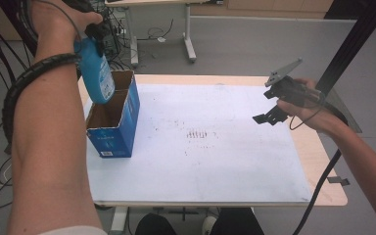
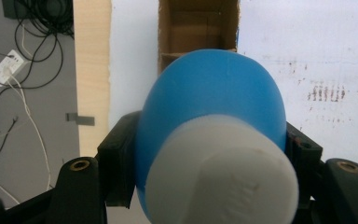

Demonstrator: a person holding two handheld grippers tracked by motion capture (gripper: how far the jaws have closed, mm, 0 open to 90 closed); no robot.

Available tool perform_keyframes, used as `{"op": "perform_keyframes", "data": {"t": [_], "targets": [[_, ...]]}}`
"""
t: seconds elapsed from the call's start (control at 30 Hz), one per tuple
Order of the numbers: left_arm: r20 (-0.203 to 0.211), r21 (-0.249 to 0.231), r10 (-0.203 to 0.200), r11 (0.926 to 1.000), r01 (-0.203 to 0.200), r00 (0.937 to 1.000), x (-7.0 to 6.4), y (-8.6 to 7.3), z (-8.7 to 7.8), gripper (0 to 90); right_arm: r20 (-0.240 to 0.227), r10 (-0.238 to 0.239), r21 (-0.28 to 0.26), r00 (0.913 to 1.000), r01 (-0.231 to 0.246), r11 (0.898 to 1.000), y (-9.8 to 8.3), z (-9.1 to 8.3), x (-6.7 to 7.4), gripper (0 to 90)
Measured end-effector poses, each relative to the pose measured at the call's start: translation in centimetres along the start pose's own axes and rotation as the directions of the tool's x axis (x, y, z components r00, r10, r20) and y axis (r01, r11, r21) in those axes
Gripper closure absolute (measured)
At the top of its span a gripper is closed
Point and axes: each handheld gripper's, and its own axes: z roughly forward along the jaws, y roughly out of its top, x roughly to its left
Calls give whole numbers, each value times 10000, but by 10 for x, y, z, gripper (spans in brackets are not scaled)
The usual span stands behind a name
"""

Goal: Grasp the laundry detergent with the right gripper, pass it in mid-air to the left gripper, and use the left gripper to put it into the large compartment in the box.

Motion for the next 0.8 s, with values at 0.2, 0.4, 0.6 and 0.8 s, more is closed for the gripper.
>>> {"op": "perform_keyframes", "data": {"t": [0.2,0.4,0.6,0.8], "targets": [[5,118,-116,9999,116,9999,2,-3,22,362,5,-32,-38,10000,32,10000,1,1,1,7],[89,233,-218,9995,216,9997,4,-6,42,362,-6,-61,42,10000,61,10000,0,3,1,7],[37,384,-285,9989,283,9996,4,-8,58,362,-16,-89,48,10000,89,9999,2,3,2,7],[-28,385,-264,9989,265,9996,2,-10,75,362,-29,-116,96,9999,116,9999,2,6,3,7]]}}
